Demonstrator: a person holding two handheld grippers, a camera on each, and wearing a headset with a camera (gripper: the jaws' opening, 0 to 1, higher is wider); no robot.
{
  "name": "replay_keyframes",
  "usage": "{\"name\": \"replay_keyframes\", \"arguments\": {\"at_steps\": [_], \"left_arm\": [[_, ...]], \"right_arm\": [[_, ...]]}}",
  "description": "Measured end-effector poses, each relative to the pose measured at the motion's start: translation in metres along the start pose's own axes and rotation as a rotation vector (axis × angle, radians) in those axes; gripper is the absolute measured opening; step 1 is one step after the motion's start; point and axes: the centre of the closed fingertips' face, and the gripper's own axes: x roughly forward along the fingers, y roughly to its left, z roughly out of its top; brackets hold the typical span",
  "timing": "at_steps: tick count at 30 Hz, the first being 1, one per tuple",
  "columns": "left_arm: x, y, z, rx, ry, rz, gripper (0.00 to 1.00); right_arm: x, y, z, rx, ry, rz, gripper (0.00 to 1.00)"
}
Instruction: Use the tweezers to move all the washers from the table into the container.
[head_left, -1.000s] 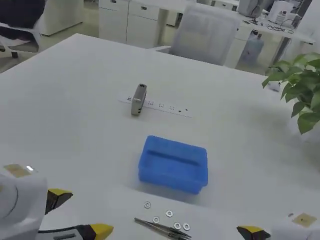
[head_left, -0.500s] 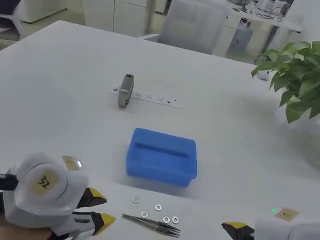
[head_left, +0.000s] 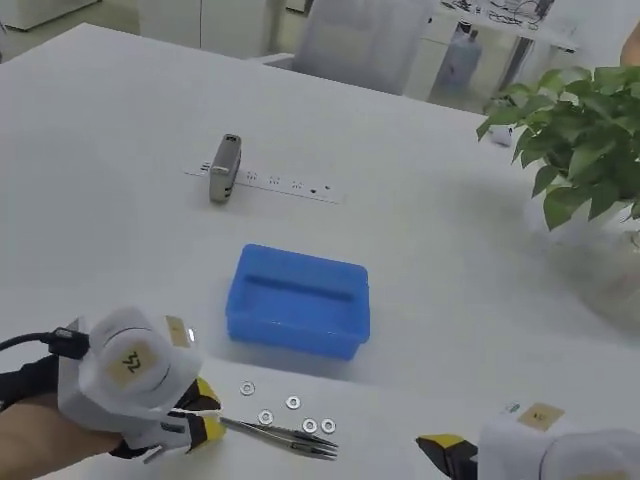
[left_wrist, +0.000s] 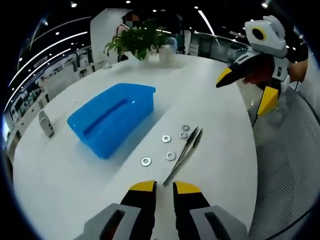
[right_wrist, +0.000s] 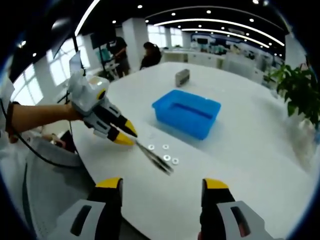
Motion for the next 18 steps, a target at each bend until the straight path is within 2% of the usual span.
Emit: {"name": "replay_keyframes", "arguments": {"at_steps": [2,5,12,16,18], "left_arm": [[0.002,-0.002,-0.001,0.017,0.012,-0.021,0.05],[0.004,-0.005,-0.003,0.043,0.029,-0.035,0.04],[0.002,-0.013,-0.001,0.126,0.035,-0.062,0.00],[-0.007,-0.021,0.009,0.140,0.013,-0.073,0.00],[-0.014,-0.029,0.018,0.155,-0.017,-0.088,0.00]], "right_arm": [[0.001,0.001,0.001,0.001,-0.002,0.001,0.61],[0.002,0.004,0.003,0.002,-0.005,0.005,0.60],[0.000,0.009,0.007,-0.012,-0.010,0.009,0.59],[0.002,0.013,0.008,-0.024,-0.015,0.015,0.58],[0.003,0.016,0.007,-0.041,-0.007,0.020,0.56]]}}
